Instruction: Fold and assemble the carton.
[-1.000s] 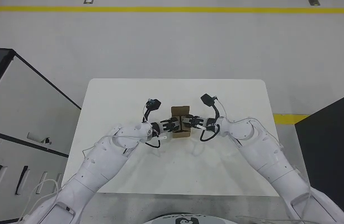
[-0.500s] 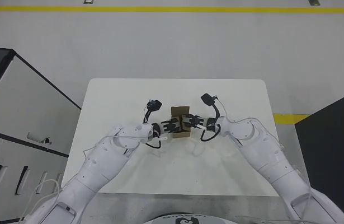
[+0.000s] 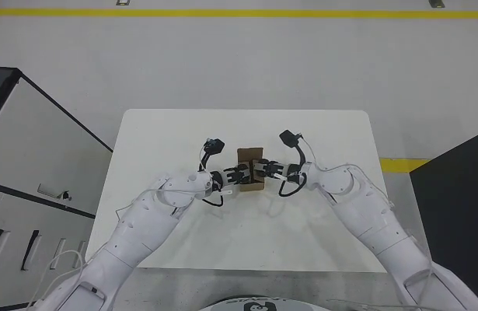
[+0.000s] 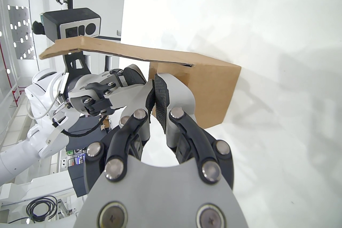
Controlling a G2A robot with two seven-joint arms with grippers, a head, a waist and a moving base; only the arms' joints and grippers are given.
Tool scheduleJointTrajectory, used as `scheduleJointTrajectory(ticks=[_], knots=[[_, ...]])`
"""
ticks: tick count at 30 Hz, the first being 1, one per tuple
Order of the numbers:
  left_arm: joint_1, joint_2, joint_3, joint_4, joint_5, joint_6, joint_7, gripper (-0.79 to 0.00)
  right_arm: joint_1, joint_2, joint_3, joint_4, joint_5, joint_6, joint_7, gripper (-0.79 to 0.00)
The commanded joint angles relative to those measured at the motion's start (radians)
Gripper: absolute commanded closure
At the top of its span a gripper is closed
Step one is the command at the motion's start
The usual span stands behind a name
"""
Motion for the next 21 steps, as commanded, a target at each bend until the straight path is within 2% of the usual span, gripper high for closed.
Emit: scheduleJointTrajectory(ticks=[1,21], knots=[[0.0,-0.001,0.0,0.002,0.001,0.001,0.001,0.0,-0.005,0.001,0.005,-0.008,-0.001,0.0,0.002,0.0],[0.006,-0.005,-0.015,-0.008,0.013,0.003,-0.01,0.0,-0.014,-0.002,0.016,-0.011,-0.007,0.002,0.005,0.0]])
